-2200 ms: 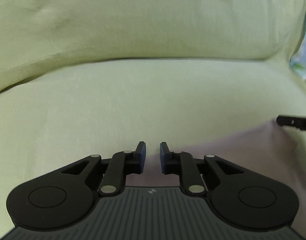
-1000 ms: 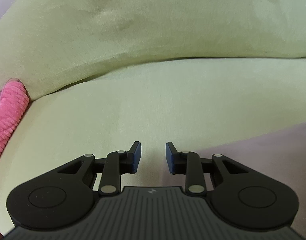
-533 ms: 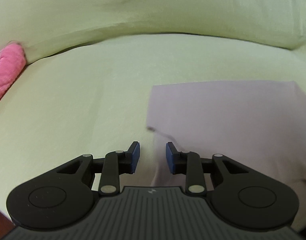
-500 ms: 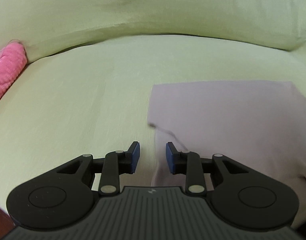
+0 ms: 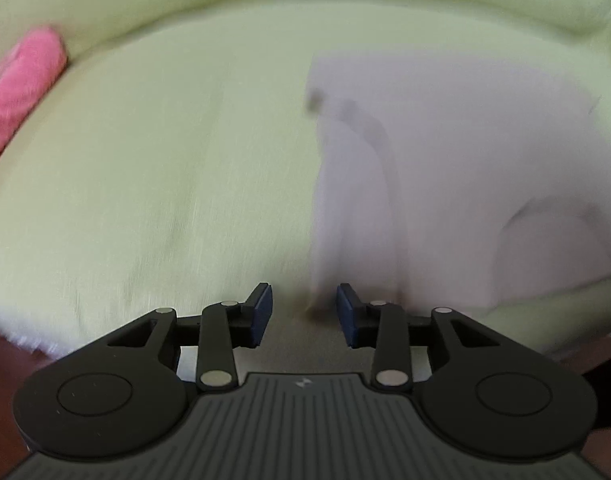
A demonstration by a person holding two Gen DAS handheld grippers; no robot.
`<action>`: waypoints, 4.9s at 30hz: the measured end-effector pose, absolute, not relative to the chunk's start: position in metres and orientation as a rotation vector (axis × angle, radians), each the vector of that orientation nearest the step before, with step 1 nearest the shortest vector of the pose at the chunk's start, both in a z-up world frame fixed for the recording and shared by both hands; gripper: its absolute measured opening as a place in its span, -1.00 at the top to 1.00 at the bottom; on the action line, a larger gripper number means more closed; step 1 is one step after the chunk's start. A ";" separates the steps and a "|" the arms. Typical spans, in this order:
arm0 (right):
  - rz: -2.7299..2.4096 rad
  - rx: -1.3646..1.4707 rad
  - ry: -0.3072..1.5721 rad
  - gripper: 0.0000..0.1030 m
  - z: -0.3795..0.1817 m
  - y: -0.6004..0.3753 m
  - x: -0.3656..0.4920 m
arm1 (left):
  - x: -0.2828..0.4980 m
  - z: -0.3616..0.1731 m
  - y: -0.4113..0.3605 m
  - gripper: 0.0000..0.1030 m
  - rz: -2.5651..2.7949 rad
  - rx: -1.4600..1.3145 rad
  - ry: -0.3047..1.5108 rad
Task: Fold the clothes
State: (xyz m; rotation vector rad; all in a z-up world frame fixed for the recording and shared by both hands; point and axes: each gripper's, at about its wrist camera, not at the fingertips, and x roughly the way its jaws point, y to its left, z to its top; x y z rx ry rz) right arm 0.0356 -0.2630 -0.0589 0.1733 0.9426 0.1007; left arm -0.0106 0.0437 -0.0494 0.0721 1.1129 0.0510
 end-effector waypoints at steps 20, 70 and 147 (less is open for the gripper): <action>1.067 -0.229 0.697 0.47 0.101 -0.352 0.239 | -0.002 0.041 0.011 0.10 0.293 -0.235 1.123; 1.894 -0.459 1.222 0.43 -0.070 -0.021 0.420 | -0.138 -0.103 -0.026 -0.01 0.604 -1.322 0.235; 2.182 -0.769 0.946 0.91 -0.005 -0.252 0.409 | -0.083 -0.018 -0.201 0.98 0.018 -0.274 0.686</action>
